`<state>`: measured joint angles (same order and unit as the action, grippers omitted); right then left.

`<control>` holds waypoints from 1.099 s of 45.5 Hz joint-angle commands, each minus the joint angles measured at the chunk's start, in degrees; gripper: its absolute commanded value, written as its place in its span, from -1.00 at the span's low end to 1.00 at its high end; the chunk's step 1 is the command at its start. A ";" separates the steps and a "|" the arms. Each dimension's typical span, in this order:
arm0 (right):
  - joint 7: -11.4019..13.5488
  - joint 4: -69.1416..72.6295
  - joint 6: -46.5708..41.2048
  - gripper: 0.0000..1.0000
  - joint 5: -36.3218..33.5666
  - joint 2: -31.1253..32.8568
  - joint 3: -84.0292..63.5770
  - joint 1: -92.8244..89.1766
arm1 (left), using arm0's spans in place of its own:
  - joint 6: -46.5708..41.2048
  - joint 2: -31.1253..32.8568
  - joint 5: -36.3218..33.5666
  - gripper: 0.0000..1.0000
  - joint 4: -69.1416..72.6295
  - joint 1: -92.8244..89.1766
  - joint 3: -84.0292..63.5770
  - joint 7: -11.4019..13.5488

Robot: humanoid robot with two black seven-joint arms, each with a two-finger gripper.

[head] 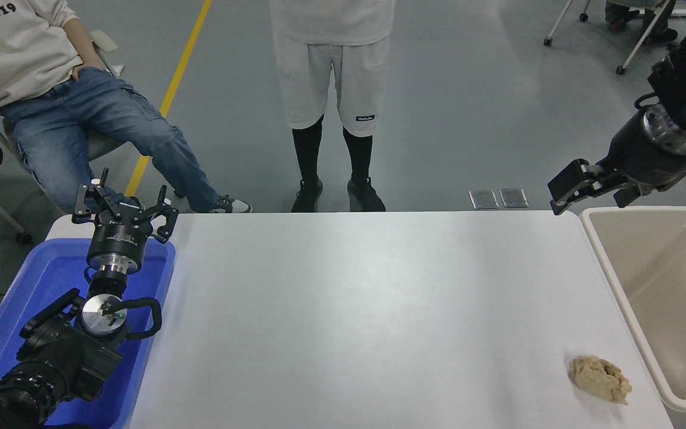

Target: Pick up paper ball place in dustbin

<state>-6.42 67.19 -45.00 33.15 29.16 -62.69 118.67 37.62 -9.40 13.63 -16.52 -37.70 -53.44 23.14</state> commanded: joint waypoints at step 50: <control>0.18 0.84 0.00 1.00 3.14 -0.60 2.03 -22.07 | 0.00 0.00 0.00 0.98 0.00 0.00 0.00 0.07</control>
<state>-6.35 68.01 -44.99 32.53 28.43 -63.86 104.30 37.61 -9.40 13.63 -16.52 -37.71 -53.45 23.14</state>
